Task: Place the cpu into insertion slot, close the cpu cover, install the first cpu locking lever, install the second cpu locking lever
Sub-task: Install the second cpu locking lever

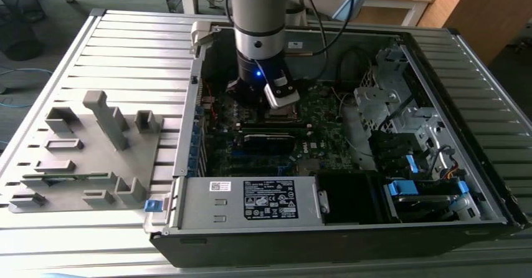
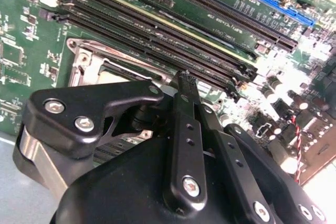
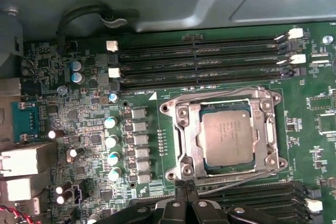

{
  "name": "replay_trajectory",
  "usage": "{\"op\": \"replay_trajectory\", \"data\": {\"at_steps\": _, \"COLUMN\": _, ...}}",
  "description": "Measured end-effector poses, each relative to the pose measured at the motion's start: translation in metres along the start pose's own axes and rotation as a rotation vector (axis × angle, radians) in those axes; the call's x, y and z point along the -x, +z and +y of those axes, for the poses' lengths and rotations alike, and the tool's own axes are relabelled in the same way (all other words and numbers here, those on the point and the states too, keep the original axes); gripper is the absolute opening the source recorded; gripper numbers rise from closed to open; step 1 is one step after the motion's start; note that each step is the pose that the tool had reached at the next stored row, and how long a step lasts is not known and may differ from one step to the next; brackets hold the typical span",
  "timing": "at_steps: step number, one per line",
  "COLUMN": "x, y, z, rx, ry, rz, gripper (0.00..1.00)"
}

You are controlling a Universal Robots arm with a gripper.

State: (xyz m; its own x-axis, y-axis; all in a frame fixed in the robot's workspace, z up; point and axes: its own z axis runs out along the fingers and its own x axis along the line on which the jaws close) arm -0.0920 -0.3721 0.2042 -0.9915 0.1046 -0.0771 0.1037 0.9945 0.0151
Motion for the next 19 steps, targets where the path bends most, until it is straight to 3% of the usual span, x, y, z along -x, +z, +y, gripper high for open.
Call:
{"op": "replay_trajectory", "data": {"at_steps": 6, "x": -0.0017, "y": 0.002, "z": -0.0002, "rx": 0.0021, "ry": 0.0, "rz": 0.0004, "gripper": 0.1}}
{"op": "replay_trajectory", "data": {"at_steps": 8, "x": -0.0018, "y": 0.0021, "z": -0.0002, "rx": 0.0086, "ry": 0.001, "rz": 0.001, "gripper": 0.1}}
{"op": "replay_trajectory", "data": {"at_steps": 11, "x": -0.0018, "y": 0.0021, "z": -0.0003, "rx": 0.0251, "ry": 0.002, "rz": 0.0027, "gripper": 0.1}}
{"op": "replay_trajectory", "data": {"at_steps": 19, "x": -0.002, "y": 0.0029, "z": -0.0012, "rx": 0.0351, "ry": 0.003, "rz": 0.0036, "gripper": 0.1}}
